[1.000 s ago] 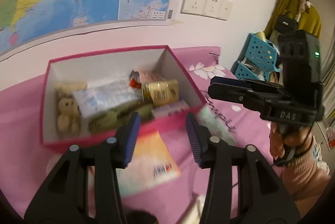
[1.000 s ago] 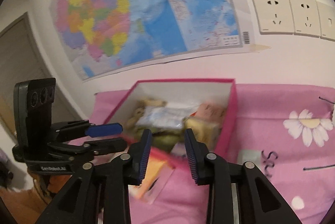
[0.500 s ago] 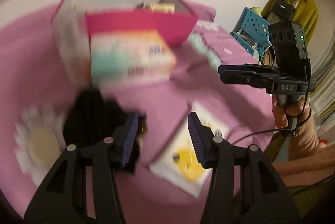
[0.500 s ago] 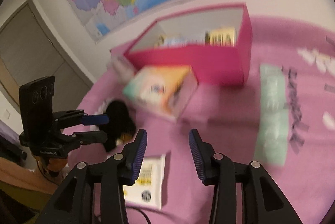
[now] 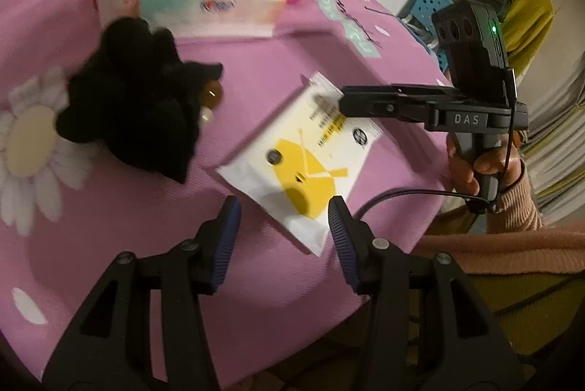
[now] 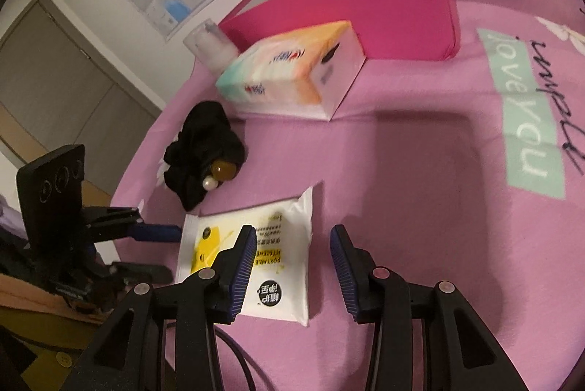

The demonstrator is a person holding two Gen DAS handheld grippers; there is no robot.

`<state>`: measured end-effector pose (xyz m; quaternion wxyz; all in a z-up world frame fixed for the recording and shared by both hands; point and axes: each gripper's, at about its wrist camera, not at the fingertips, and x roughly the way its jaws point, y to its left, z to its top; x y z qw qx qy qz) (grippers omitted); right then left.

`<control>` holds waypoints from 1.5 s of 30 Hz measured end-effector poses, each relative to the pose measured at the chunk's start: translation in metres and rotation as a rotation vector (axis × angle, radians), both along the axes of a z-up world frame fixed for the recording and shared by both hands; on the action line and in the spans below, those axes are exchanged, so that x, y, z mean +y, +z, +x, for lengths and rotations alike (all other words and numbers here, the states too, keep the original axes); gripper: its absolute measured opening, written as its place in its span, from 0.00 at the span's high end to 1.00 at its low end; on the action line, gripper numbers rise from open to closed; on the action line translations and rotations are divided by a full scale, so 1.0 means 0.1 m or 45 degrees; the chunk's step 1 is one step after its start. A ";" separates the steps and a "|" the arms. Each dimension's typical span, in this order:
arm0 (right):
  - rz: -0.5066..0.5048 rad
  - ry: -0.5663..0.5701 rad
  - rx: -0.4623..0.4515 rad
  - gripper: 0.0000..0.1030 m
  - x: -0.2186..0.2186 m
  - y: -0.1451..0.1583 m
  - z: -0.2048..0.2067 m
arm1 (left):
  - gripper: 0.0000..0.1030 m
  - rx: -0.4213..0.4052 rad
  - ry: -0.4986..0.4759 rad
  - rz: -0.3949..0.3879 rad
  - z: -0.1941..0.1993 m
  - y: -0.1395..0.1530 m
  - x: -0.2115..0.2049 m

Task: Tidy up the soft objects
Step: 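Move the right gripper to the white wet-wipes pack with yellow print, then grasp the wet-wipes pack by its edge with the right gripper and lift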

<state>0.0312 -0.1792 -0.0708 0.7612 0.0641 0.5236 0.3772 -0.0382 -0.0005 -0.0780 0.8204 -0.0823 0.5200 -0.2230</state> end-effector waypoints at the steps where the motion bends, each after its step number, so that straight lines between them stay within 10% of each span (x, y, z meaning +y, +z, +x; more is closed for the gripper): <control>1: 0.004 0.004 0.003 0.59 0.00 0.01 -0.01 | 0.50 0.008 -0.010 0.003 0.02 -0.02 -0.03; 45: 0.052 -0.136 -0.164 0.69 -0.08 0.32 0.05 | 0.50 -0.171 0.054 0.059 0.51 0.26 -0.18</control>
